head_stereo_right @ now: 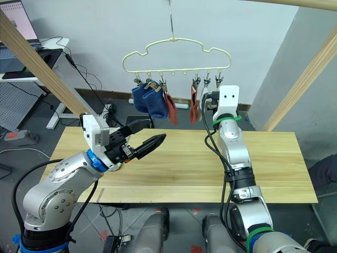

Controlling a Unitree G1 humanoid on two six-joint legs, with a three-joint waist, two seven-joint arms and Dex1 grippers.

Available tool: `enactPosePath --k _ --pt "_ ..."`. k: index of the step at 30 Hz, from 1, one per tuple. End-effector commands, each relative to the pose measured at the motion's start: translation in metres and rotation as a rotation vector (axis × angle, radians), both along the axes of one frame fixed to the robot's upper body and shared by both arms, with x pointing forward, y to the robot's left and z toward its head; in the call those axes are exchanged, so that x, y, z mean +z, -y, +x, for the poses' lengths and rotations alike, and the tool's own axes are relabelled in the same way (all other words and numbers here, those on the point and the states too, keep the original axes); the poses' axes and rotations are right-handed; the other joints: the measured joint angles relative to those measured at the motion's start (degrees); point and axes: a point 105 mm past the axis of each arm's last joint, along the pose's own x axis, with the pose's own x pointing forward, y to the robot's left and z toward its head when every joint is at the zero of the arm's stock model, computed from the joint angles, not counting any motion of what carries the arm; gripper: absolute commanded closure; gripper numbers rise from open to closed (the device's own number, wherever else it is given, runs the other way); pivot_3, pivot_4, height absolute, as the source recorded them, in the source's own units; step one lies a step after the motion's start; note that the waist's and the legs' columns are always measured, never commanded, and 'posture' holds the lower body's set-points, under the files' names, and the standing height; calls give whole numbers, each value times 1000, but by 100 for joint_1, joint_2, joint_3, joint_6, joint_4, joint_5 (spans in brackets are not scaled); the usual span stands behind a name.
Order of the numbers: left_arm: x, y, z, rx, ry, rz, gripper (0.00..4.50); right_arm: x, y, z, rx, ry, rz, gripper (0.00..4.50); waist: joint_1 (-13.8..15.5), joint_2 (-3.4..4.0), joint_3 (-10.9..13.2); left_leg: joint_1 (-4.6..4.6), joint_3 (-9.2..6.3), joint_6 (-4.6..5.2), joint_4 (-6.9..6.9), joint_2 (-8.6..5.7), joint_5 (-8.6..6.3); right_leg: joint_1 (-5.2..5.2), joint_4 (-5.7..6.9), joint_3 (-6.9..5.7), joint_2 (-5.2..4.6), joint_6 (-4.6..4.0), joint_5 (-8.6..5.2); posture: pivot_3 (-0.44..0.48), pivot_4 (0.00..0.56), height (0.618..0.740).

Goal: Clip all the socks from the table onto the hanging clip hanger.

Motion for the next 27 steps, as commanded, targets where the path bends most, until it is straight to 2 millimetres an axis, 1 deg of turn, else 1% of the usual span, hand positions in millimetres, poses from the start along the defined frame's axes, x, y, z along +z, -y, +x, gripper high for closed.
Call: enactPosePath --k 1,2,8,9,17,23,27 --pt "12 0 -6 -5 49 -1 0 18 -1 1 -1 65 5 2897 -1 0 1 -2 1 0 -2 0 0 0 -5 0 0 0 0 158 316 740" --pt "12 0 -6 -4 49 0 0 18 -1 2 -1 66 5 2897 0 0 1 -3 2 0 -4 0 0 0 -9 0 0 0 0 166 306 740" --pt "12 -1 -7 -6 50 7 0 23 1 9 -14 85 5 2897 1 1 2 -7 2 -1 -14 0 -1 0 -28 -3 -1 0 1 166 306 740" --pt "12 0 -7 -7 49 7 0 24 1 10 -15 89 5 2897 2 0 2 -7 2 -1 -15 0 -1 0 -31 -3 -1 0 1 174 295 740" --pt "11 -1 -8 -7 47 13 0 35 6 17 -42 121 10 2897 7 0 2 -11 2 -1 -17 0 -1 0 -36 -4 -2 0 1 174 294 740" --pt "11 -1 -8 -6 48 12 0 40 4 18 -42 138 19 2897 8 0 2 -11 1 -1 -19 0 -1 0 -36 -5 -3 0 1 176 293 740" --pt "12 -1 -7 -2 52 14 0 44 -1 18 -23 148 31 2897 10 0 2 -12 1 -1 -19 0 -1 0 -37 -5 -3 0 1 178 289 740"
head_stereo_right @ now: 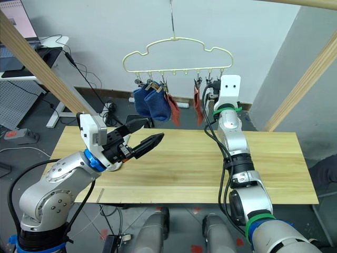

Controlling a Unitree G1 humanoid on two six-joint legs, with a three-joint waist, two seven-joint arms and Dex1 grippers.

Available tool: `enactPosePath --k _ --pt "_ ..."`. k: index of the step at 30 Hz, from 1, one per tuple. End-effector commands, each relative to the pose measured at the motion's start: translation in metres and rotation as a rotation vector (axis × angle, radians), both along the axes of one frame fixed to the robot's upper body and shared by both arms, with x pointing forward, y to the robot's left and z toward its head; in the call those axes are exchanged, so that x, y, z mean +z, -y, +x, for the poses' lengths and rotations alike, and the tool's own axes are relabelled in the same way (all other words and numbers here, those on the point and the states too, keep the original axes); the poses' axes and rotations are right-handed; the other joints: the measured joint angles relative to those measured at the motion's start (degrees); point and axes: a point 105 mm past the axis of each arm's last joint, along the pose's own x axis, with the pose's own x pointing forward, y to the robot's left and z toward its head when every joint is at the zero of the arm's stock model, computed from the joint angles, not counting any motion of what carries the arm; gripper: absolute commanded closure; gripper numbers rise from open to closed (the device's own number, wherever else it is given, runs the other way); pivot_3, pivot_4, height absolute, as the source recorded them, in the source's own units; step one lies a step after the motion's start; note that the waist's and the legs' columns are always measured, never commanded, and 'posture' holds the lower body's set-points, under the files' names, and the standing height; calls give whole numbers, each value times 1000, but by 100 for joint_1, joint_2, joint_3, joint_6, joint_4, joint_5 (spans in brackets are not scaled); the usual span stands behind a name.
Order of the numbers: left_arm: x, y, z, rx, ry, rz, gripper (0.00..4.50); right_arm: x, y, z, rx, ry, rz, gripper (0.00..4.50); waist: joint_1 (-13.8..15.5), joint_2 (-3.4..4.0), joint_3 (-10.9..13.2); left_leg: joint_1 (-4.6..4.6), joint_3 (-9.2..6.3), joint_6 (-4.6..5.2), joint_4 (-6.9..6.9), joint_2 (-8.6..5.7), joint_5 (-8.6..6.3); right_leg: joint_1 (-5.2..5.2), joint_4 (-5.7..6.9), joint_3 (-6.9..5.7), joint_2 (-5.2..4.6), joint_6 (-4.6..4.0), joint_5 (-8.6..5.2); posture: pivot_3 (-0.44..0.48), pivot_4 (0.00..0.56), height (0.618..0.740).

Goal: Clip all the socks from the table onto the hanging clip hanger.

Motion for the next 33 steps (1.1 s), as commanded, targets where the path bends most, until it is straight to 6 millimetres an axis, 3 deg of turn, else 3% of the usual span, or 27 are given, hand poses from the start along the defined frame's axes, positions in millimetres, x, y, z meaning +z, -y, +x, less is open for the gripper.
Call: enactPosePath --k 1,33 --pt "11 2 -6 -16 51 5 0 25 -5 -3 15 83 24 2897 1 0 0 0 0 0 0 0 0 0 0 0 0 0 0 178 288 740" --pt "10 1 -6 0 57 8 0 40 -9 -3 5 115 32 2897 3 0 0 -2 -1 0 -3 0 0 -1 -3 -2 -2 0 0 190 285 740"
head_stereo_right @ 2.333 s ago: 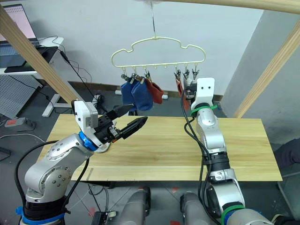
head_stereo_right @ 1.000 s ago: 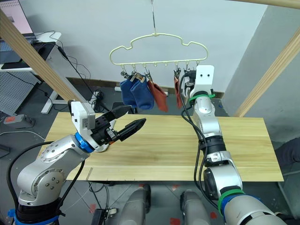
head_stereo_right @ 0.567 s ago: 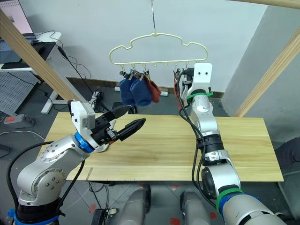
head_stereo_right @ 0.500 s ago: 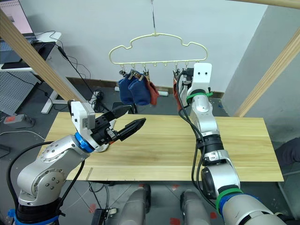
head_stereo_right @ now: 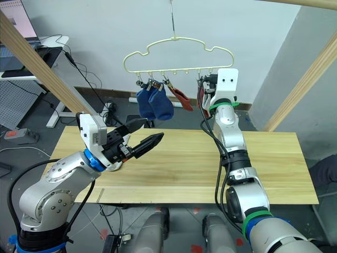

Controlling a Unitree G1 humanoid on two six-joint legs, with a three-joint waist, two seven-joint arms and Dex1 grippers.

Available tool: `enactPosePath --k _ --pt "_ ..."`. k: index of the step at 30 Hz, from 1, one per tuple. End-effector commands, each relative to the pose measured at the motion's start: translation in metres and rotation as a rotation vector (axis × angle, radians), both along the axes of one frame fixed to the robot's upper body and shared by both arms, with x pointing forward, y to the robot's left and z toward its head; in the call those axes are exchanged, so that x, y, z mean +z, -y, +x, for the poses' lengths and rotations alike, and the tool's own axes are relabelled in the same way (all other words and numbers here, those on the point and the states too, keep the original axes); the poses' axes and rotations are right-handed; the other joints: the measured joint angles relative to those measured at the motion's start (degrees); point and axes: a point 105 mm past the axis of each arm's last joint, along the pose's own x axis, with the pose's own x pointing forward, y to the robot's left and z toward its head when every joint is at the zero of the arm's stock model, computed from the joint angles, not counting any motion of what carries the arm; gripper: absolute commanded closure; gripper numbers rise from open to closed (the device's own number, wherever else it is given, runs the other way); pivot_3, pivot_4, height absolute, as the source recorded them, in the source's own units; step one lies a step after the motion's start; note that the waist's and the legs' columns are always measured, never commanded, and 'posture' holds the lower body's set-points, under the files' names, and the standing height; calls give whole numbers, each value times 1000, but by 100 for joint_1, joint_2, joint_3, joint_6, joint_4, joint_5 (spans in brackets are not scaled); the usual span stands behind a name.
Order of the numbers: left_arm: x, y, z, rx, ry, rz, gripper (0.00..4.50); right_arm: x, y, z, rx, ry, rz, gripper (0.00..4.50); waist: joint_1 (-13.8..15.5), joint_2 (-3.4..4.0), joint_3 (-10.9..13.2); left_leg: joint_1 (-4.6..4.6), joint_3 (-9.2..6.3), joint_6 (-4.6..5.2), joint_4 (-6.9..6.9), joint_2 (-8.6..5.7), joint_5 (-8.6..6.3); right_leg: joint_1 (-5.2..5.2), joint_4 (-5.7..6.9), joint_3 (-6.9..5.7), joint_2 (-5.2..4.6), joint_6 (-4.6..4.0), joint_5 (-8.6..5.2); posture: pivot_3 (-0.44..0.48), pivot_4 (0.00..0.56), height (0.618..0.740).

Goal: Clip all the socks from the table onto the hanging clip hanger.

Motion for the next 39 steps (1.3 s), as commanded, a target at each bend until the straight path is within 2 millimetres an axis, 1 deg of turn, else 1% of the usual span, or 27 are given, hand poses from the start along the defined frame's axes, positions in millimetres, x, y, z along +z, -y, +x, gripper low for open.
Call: enactPosePath --k 1,5,18,21,23,25,28,30,32,33,35,37,39 --pt "10 2 -6 -8 57 8 0 23 2 -3 -11 76 6 2897 0 0 0 0 0 0 0 0 0 0 0 0 0 0 0 190 285 740" --pt "10 2 -6 -10 56 7 0 25 5 -3 -26 80 -1 2897 0 0 0 -1 0 0 -1 0 0 -1 -1 -1 0 0 0 185 285 740" --pt "10 2 -6 -10 54 9 0 20 2 -1 -9 59 6 2897 0 0 0 -2 0 0 -2 0 0 -2 -1 -1 -1 0 0 187 285 740" --pt "9 2 -6 -9 53 7 0 19 3 -1 -8 56 5 3409 0 0 0 -2 0 0 -2 0 0 -2 -1 -1 -1 0 0 190 285 740" --pt "8 3 -6 -7 50 5 0 17 5 0 -9 44 12 4030 0 0 0 -2 0 0 -2 0 0 -2 -2 -1 -1 0 0 190 285 740" --pt "7 3 -7 -4 46 1 0 15 8 0 -9 38 6 4489 0 0 0 -2 0 0 -2 0 0 -2 -2 -1 -1 0 0 187 286 740" --pt "5 4 -7 1 40 -1 0 14 14 0 -10 30 -4 4489 0 0 0 -2 0 0 -2 0 0 -2 -2 -1 -1 0 0 180 282 740" --pt "0 1 -4 21 25 10 0 13 18 0 4 13 -25 4489 7 0 0 -2 0 0 -2 -1 0 -2 -2 -1 -3 0 0 176 282 740" --pt "-9 -7 3 81 8 44 0 12 21 0 43 -11 -21 4489 8 0 0 -3 1 0 -2 -3 0 -2 -3 0 -4 0 0 162 280 740" --pt "-16 -15 9 131 -14 63 0 12 22 -1 66 -20 -24 4489 9 0 0 -3 1 0 -2 -3 0 -2 -3 0 -5 0 0 159 277 740" --pt "-33 -38 23 255 -51 123 0 14 23 -4 111 -40 -40 4489 8 0 -1 -3 1 0 -2 -3 0 -1 -3 0 -5 0 0 157 276 740" --pt "-52 -65 36 379 -102 177 0 16 25 -8 153 -56 -50 4489 7 0 -1 -2 1 0 -2 -2 0 -2 -3 -1 -4 0 0 149 266 740" --pt "-66 -90 46 477 -134 227 0 18 26 -13 188 -67 -58 4489 2 0 -1 -2 1 0 -2 0 0 -4 -3 -2 -4 1 0 145 265 740"
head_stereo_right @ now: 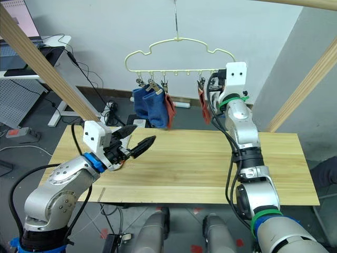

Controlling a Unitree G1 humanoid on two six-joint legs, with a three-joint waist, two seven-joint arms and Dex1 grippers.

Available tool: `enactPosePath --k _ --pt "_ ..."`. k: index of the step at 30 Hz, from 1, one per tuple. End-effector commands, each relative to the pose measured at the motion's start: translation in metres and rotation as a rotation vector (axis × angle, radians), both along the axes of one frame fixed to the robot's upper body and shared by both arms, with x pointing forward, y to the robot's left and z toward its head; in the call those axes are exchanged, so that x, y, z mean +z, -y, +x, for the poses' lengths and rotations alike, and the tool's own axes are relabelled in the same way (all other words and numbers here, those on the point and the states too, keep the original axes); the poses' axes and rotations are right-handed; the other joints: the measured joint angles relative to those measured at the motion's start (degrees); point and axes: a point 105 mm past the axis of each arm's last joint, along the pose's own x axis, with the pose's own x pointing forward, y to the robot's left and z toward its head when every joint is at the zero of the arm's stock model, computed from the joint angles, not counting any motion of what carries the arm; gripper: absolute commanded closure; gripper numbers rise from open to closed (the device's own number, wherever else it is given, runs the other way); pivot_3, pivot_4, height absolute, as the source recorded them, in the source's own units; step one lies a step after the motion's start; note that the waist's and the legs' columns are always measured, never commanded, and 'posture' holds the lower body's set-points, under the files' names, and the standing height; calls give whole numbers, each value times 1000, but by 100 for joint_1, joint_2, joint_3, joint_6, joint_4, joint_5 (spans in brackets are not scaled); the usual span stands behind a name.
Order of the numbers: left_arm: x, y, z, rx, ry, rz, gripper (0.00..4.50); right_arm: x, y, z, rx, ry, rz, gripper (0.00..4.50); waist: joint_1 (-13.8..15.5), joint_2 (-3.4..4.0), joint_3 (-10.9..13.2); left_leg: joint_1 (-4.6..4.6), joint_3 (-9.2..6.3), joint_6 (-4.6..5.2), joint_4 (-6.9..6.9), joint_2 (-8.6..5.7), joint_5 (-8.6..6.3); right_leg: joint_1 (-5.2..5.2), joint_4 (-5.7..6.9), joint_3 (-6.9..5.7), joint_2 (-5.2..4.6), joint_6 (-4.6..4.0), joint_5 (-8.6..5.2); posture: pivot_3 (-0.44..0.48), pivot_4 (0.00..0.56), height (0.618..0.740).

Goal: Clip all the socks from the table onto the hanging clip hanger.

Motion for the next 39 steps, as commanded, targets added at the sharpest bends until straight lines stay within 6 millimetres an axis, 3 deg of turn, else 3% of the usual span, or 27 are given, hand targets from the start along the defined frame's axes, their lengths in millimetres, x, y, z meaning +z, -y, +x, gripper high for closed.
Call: enactPosePath --k 1,4,9,16,22,25,31,39 --pt "-16 -43 16 170 -19 82 0 9 5 -10 50 -4 8 4489 -1 0 0 -1 1 0 -1 0 0 -2 0 1 0 0 0 142 263 740" --pt "-35 -70 33 253 -52 127 0 8 4 -16 88 -29 -12 4489 12 -1 0 -7 3 0 -3 -1 0 -8 -1 -2 -1 0 0 125 262 740" --pt "-57 -94 62 324 -104 146 0 8 6 -21 96 -54 -18 4489 15 -3 0 -50 4 0 4 -5 1 -44 1 -3 -3 7 4 91 294 740" --pt "-84 -98 82 332 -207 119 0 6 13 -24 63 -87 -10 4489 -6 -14 19 -77 4 1 8 -6 0 -68 2 -9 -1 18 18 56 338 740" --pt "-109 -104 79 368 -310 175 0 8 16 -27 51 -89 -8 4489 -10 -16 36 -76 3 2 9 -6 -1 -66 5 -10 -1 21 16 44 340 740" --pt "-113 -104 77 359 -324 186 559 8 17 -27 45 -90 -6 4500 -20 -16 36 -74 4 2 10 -5 0 -66 8 -8 -1 22 15 41 338 740" --pt "-113 -104 76 344 -322 192 2209 8 21 -26 27 -89 6 4500 -13 -16 36 -73 4 1 11 -7 0 -63 9 -9 -3 22 16 52 330 740" --pt "-110 -87 80 275 -282 173 4471 7 21 -23 40 -95 -2 4500 -2 -16 36 -73 3 1 15 -7 0 -61 9 -10 -3 20 17 58 326 740"
